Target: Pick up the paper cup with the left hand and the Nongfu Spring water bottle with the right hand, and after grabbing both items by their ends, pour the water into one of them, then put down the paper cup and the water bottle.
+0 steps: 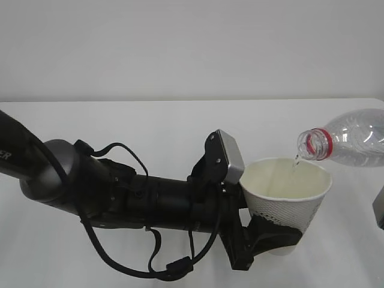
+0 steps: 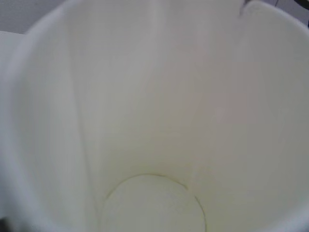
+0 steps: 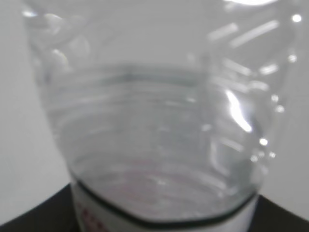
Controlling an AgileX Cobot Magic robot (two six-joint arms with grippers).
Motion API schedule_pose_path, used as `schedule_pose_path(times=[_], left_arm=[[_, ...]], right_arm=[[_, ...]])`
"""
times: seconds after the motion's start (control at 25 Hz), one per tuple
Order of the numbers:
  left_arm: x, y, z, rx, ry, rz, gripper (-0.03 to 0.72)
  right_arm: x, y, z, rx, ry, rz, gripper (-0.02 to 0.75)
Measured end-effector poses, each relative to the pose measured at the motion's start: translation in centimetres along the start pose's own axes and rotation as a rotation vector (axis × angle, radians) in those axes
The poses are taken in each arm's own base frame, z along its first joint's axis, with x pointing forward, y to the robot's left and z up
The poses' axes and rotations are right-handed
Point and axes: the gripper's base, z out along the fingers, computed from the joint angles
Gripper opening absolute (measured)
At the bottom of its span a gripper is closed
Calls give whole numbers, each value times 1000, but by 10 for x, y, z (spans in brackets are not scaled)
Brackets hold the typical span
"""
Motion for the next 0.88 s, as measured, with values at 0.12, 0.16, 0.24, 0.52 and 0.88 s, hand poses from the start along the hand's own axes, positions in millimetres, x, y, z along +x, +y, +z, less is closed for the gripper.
schedule_pose_path(times=[0.12, 0.16, 0.24, 0.52, 0.88], left_arm=[[0, 0, 0, 0, 0, 0, 486], [0, 0, 0, 0, 0, 0, 486], [0, 0, 0, 0, 0, 0, 486], [0, 0, 0, 0, 0, 0, 486], [0, 0, 0, 0, 0, 0, 486]], right_arm=[[0, 0, 0, 0, 0, -1, 389], [0, 0, 0, 0, 0, -2, 389], [0, 0, 0, 0, 0, -2, 389], [0, 0, 0, 4, 0, -20, 389], [0, -1, 0, 6, -1, -22, 389]])
